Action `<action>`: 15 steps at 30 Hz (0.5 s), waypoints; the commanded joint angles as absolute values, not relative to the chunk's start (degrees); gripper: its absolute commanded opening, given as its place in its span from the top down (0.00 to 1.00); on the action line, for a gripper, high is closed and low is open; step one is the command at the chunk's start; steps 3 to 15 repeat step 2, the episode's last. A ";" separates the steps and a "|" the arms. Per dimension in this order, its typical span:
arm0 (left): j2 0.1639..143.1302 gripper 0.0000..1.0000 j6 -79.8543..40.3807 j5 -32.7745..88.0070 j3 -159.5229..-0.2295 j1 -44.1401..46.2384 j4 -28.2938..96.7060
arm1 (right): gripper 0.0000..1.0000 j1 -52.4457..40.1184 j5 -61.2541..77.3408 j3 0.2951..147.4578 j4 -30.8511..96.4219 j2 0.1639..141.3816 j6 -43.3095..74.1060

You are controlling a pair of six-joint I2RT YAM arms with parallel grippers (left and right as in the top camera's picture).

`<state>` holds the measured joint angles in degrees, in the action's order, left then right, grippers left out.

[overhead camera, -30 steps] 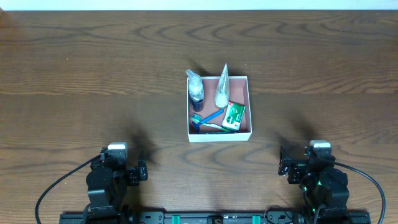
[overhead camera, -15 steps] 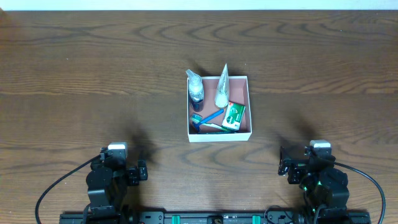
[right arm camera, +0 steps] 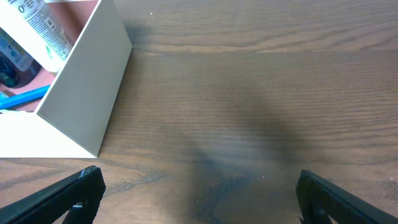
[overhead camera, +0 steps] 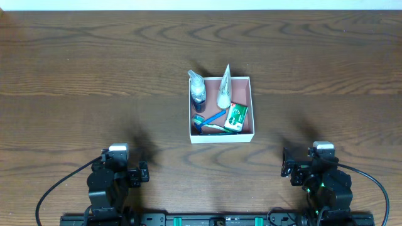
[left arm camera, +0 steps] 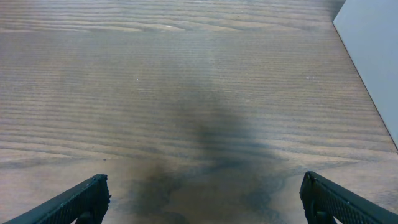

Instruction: Pack container

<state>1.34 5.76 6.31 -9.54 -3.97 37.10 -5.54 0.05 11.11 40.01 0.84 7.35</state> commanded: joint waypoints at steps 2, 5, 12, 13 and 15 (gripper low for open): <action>1.04 0.02 4.86 7.07 -9.02 -4.05 37.17 | 0.01 -5.87 0.27 10.63 40.12 0.32 6.76; 1.04 0.02 4.86 7.07 -9.02 -4.05 37.17 | 0.01 -5.87 0.27 10.63 40.12 0.32 6.76; 1.04 0.02 4.86 7.07 -9.02 -4.05 37.17 | 0.01 -5.87 0.27 10.63 40.12 0.32 6.76; 1.04 0.02 4.86 7.07 -9.02 -4.05 37.17 | 0.01 -5.87 0.27 10.63 40.12 0.32 6.76; 1.04 0.02 4.86 7.07 -9.02 -4.05 37.17 | 0.01 -5.87 0.27 10.63 40.12 0.32 6.76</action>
